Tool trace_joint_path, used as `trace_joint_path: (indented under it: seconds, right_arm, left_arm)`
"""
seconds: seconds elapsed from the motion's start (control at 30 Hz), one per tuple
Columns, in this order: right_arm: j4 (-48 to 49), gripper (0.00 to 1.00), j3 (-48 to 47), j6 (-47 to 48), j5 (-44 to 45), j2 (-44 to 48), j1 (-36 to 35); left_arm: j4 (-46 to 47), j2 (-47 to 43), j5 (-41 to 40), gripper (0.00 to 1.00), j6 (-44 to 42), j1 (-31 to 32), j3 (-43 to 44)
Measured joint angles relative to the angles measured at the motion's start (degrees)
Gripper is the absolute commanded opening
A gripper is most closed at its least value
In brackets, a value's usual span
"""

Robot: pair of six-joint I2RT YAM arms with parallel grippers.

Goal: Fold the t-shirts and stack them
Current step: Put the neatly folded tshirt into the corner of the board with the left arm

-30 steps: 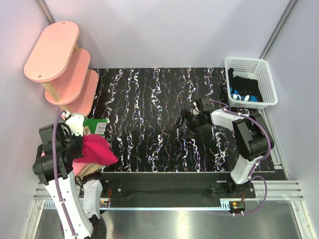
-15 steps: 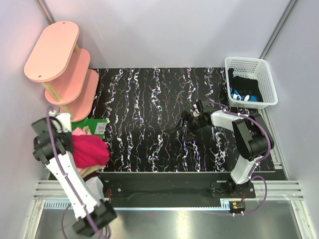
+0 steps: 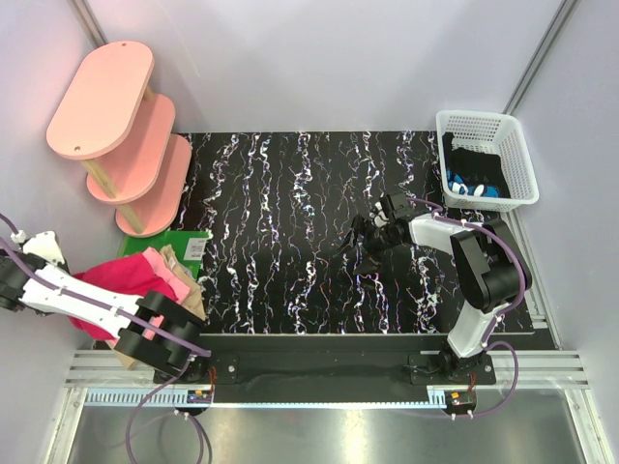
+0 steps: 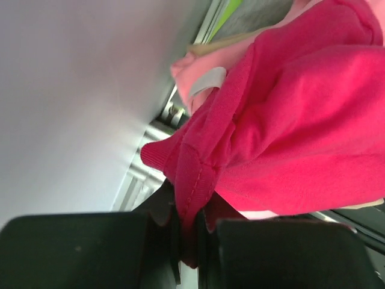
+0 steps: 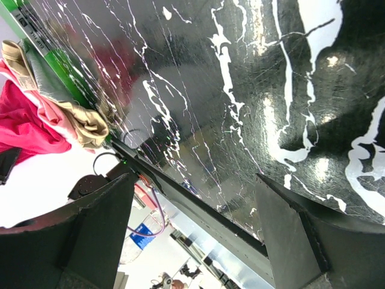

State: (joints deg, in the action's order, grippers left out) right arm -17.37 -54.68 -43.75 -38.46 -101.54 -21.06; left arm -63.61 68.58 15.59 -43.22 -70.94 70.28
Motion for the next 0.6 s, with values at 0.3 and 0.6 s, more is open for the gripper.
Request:
trace_joint_path:
  seconds: [0.3,0.6]
  right_arm:
    - [0.0,0.88,-0.4,-0.1,0.0,0.0,-1.0]
    - [0.0,0.88,-1.6,-0.2,-0.1,0.0,-1.7]
  left_arm:
    - [4.4,1.0,6.3,0.00,-4.3,0.0,-7.3]
    - [15.7,5.6,8.7,0.53,-4.3,1.2,-12.0]
